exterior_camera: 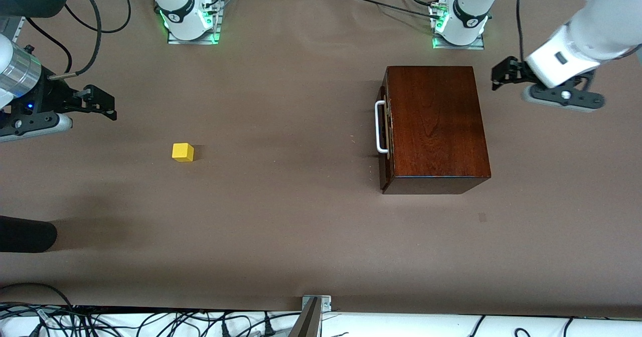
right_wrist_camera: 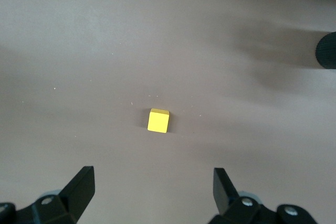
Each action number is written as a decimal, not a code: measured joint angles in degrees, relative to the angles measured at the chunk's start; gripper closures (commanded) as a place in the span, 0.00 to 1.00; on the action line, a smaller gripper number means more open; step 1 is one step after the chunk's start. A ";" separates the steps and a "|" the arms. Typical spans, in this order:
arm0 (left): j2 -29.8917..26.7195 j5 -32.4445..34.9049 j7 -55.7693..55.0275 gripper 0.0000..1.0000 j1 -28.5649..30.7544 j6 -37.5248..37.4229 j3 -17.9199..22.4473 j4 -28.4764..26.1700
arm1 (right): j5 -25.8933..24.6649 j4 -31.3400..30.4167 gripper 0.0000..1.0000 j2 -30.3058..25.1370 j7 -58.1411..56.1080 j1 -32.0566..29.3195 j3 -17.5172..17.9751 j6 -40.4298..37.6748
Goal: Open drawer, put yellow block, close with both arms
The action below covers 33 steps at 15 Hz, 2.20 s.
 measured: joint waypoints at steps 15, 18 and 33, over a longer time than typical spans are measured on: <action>21.04 3.05 -33.02 0.00 -12.42 12.10 -16.56 7.18 | 0.00 0.04 0.00 0.00 0.00 0.00 -0.07 0.01; 24.72 6.76 -36.83 0.00 -15.08 13.24 -16.58 7.25 | 0.00 0.05 0.00 0.00 0.00 0.00 -0.07 0.01; 32.48 17.39 -45.25 0.00 -19.23 15.77 -16.49 4.32 | 0.00 1.55 0.00 0.32 0.01 -0.58 -0.94 2.11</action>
